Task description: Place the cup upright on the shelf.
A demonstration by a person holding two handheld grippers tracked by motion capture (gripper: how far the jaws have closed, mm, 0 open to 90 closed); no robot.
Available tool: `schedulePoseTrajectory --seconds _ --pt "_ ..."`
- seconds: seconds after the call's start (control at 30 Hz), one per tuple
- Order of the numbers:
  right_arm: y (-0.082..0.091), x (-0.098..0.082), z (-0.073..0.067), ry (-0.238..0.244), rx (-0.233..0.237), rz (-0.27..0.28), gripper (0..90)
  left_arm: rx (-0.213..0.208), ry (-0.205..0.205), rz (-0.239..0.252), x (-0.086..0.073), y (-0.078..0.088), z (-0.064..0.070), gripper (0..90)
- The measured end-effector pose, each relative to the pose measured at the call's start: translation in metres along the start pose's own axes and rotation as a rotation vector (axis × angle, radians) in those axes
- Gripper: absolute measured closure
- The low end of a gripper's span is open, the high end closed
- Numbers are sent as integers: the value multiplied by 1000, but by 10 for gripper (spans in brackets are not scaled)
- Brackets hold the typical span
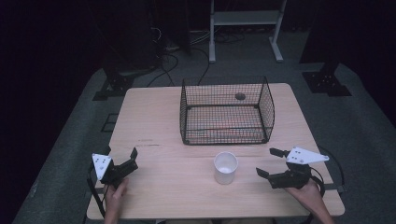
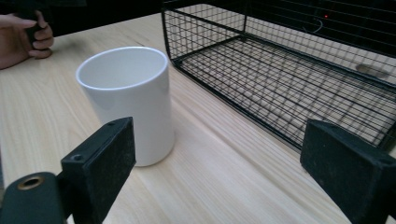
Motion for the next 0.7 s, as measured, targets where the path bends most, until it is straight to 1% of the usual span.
schedulePoseTrajectory --seconds 0.03,0.07,0.4,0.7 --pt "-1 1 -3 10 6 -2 97 0 1 0 0 0 0 0" --pt "-1 1 -3 10 6 -2 97 0 1 0 0 0 0 0" --pt "-7 8 -19 39 43 -7 92 -1 1 0 0 0 0 0" --pt "-12 10 -29 54 72 -17 86 -1 1 0 0 0 0 0"
Point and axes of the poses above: each handheld gripper's, and its own axes: y roughly backward along the jaws, x roughly out of its top, z roughly to its right, the point moved 10 cm from there along -y, roughly forward along the jaws, and after that the axes turned 6 degrees about -x, right-handed, at the moved point
